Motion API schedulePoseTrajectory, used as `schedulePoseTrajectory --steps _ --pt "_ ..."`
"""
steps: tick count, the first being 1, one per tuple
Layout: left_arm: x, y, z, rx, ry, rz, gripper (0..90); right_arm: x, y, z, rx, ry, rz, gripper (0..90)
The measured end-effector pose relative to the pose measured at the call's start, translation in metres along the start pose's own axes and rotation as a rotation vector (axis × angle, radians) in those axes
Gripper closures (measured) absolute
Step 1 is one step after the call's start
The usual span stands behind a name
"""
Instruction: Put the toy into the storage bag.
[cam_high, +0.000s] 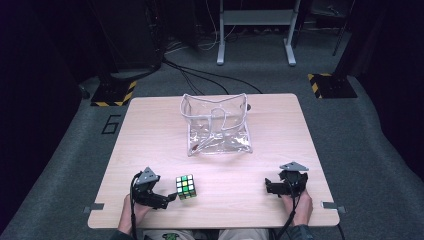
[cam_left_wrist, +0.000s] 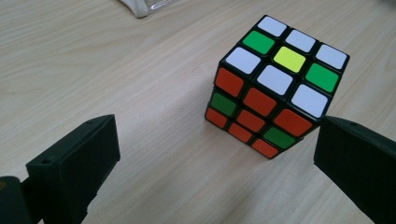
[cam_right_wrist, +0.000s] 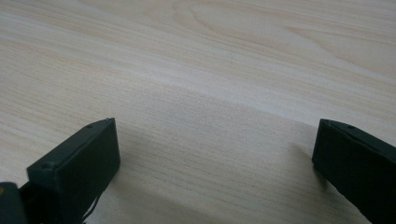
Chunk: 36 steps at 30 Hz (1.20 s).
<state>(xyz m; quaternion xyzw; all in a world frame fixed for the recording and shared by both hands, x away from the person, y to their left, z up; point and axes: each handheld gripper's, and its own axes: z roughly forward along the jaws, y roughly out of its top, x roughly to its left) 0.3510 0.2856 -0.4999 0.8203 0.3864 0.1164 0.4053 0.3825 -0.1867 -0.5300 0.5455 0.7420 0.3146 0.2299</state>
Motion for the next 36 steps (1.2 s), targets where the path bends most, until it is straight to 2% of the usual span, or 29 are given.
schedulePoseTrajectory --steps 9,16,25,32,33,36 --pt "-0.011 0.007 0.015 0.009 -0.047 0.060 0.0 0.000 0.000 0.000 0.000 0.000 0.000 0.0" --pt "-0.010 0.013 0.025 0.002 -0.084 0.056 0.0 0.000 0.000 0.000 -0.001 -0.001 0.000 0.0" --pt "-0.012 0.017 0.034 0.022 -0.079 0.082 0.7 0.000 0.000 0.000 0.000 0.000 0.000 0.1" --pt "-0.017 0.017 0.040 0.025 -0.098 0.115 17.6 0.000 0.000 0.000 -0.001 -0.001 0.001 0.1" --pt "-0.018 0.017 0.041 0.028 -0.087 0.121 22.6 0.000 0.000 0.000 0.000 0.000 0.001 0.1" --pt "-0.019 0.017 0.041 0.029 -0.067 0.121 29.8 0.000 0.000 0.000 0.000 0.000 0.000 0.0"
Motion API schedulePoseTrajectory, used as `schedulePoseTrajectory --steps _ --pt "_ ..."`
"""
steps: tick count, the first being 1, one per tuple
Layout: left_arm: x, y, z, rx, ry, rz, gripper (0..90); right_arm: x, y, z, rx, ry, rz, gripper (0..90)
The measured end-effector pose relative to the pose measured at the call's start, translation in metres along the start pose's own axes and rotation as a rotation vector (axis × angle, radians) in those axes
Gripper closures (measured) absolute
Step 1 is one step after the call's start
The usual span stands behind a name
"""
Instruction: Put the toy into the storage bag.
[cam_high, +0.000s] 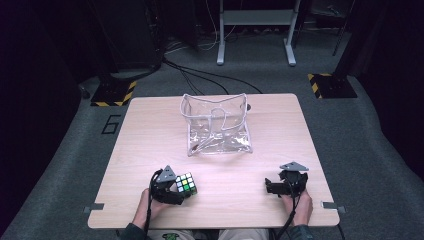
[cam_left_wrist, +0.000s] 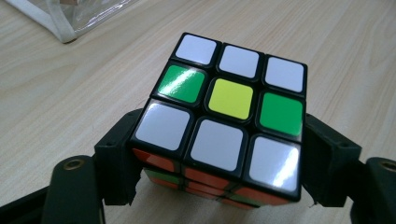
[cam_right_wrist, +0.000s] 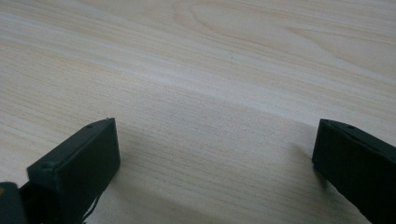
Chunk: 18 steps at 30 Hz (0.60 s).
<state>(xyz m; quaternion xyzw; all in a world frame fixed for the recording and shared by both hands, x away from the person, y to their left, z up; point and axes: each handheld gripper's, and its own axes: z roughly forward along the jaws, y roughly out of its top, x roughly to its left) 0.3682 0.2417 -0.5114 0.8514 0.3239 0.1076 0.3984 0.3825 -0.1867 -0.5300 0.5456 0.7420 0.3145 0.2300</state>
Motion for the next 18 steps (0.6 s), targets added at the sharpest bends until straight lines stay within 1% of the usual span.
schedulePoseTrajectory --steps 1,6,14,18 --pt "-0.0003 0.0000 0.0003 -0.002 0.011 -0.001 32.6 0.0000 0.0000 0.0001 -0.001 0.000 0.000 0.1" --pt "-0.0015 0.0007 0.0006 -0.004 0.034 0.004 33.5 0.0001 0.0000 0.0000 -0.001 0.000 0.001 0.1" --pt "-0.0021 0.0008 0.0003 -0.001 0.046 0.002 33.6 -0.0001 0.0000 0.0000 0.000 0.000 -0.001 0.0" --pt "-0.0015 0.0006 -0.0005 0.001 0.052 -0.009 33.6 -0.0001 0.0000 0.0000 0.000 0.000 -0.002 0.0"
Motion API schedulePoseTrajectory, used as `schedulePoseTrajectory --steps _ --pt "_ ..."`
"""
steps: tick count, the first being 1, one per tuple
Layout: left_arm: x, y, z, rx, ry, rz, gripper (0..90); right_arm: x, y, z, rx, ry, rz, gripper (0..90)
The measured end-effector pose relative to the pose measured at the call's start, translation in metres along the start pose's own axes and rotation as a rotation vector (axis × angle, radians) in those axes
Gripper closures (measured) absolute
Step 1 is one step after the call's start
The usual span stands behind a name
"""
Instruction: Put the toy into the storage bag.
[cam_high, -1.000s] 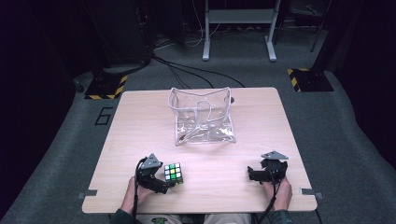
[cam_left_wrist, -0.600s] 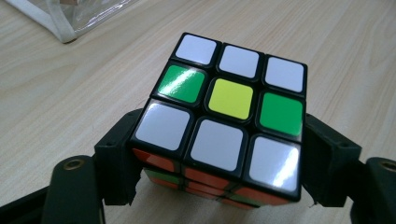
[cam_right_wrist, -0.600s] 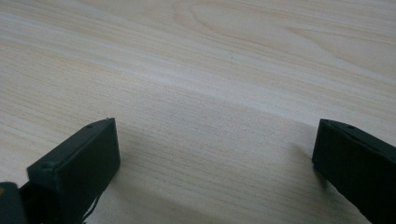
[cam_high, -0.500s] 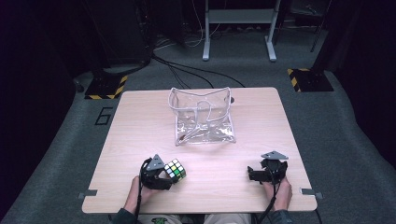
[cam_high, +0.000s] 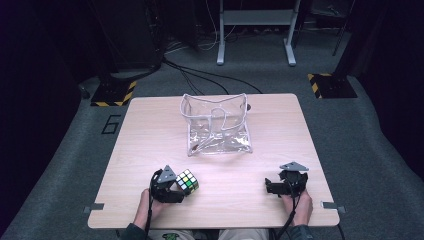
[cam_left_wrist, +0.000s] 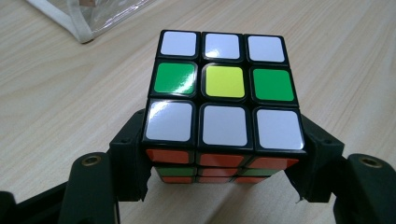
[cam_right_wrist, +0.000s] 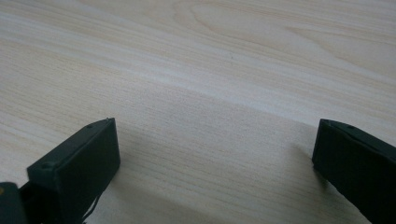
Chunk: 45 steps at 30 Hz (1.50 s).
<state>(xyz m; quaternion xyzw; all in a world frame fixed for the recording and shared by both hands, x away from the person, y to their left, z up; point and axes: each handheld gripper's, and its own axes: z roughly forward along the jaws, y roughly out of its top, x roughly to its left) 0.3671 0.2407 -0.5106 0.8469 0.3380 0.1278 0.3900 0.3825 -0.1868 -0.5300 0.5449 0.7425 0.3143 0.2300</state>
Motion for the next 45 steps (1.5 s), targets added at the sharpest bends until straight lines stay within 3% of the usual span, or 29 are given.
schedulePoseTrajectory --steps 27,32,37,45 --pt "0.015 0.009 -0.016 -0.013 0.044 -0.038 33.6 0.000 0.000 0.000 0.000 0.003 -0.001 0.0" --pt "0.019 0.013 -0.019 -0.015 0.053 -0.038 33.6 0.000 0.000 0.000 0.002 0.004 -0.003 0.0" --pt "0.022 0.020 -0.022 -0.018 0.060 -0.013 33.6 0.000 0.000 0.000 0.001 0.004 -0.002 0.0" --pt "0.026 0.028 -0.022 -0.029 0.061 -0.022 33.6 -0.001 0.000 0.000 0.002 0.004 -0.006 0.0"
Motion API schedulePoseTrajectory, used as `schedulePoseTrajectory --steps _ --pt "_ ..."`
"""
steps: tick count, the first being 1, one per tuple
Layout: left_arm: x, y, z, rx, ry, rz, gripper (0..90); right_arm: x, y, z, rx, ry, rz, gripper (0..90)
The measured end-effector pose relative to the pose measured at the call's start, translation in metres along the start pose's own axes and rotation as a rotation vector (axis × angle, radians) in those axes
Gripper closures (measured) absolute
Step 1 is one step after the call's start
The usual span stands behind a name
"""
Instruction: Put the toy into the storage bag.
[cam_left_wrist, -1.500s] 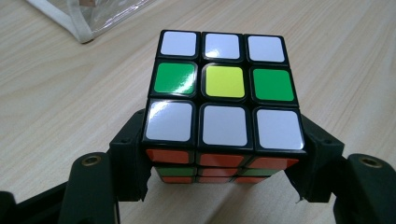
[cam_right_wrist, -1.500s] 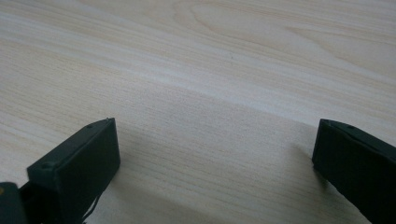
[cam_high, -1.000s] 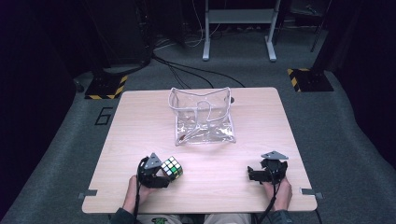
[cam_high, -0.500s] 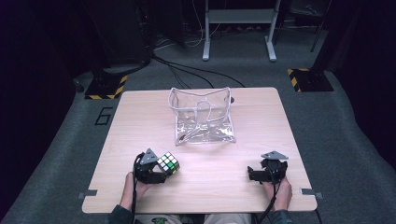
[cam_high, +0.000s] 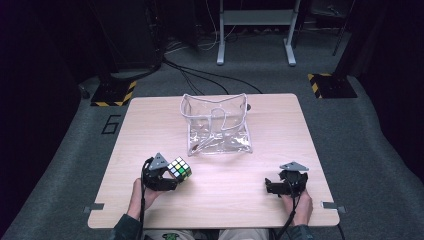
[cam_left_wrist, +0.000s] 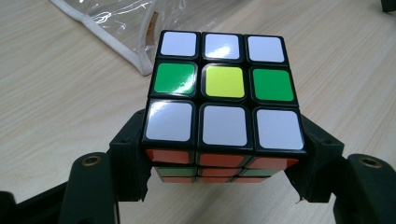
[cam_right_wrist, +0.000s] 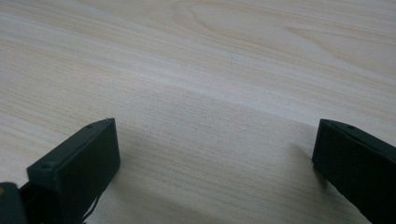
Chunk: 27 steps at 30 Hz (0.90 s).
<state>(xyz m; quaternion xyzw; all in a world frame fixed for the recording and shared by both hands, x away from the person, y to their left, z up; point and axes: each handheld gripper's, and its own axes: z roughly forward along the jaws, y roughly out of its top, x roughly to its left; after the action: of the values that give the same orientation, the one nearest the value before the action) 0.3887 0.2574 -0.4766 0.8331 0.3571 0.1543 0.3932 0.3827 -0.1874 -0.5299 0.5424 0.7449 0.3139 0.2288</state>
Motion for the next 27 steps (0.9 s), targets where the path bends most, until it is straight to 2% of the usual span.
schedulePoseTrajectory --steps 27 --pt "0.010 0.027 0.003 -0.007 0.000 0.025 33.6 0.000 0.000 0.000 -0.001 -0.004 0.008 0.0"
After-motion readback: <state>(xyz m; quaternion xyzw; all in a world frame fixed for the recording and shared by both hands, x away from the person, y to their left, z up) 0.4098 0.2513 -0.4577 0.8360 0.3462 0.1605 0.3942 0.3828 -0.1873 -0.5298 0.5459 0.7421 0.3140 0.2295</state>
